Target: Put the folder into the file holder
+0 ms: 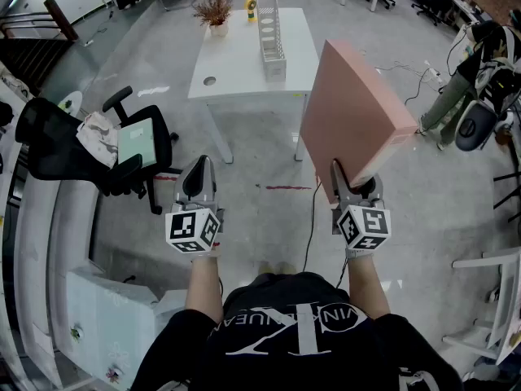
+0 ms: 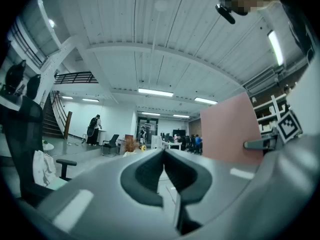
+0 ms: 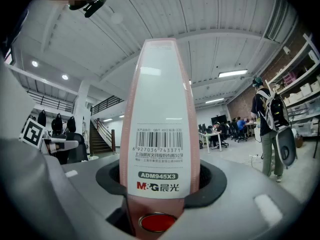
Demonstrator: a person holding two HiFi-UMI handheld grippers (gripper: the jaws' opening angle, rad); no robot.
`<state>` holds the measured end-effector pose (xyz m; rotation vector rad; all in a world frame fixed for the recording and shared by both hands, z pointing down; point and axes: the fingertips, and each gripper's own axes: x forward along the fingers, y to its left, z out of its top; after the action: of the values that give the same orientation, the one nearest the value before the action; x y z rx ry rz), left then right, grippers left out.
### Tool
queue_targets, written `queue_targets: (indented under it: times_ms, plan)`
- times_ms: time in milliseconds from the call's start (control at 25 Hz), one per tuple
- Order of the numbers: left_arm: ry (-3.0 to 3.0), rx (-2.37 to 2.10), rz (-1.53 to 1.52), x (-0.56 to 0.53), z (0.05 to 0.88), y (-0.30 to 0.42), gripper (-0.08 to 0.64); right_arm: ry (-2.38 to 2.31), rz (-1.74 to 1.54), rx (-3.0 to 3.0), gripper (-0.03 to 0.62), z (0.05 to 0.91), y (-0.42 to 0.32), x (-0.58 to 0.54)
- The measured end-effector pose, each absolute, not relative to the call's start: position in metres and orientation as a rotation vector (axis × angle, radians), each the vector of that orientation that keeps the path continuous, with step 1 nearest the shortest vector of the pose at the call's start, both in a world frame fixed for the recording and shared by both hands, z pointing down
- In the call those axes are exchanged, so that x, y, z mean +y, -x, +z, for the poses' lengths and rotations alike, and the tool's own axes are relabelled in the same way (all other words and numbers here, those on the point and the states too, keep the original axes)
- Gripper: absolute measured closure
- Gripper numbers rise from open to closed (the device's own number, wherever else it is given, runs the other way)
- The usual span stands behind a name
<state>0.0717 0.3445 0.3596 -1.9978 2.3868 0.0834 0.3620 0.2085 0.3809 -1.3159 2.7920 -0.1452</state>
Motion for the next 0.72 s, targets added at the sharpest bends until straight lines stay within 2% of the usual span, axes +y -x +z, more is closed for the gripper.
queue_targets:
  times_ms: [720]
  plan:
    - [1.944, 2.415, 0.169, 0.348, 0.367, -0.097, 0.56, 1.277, -0.121, 2.781, 0.308, 0.387, -0.389, 0.205]
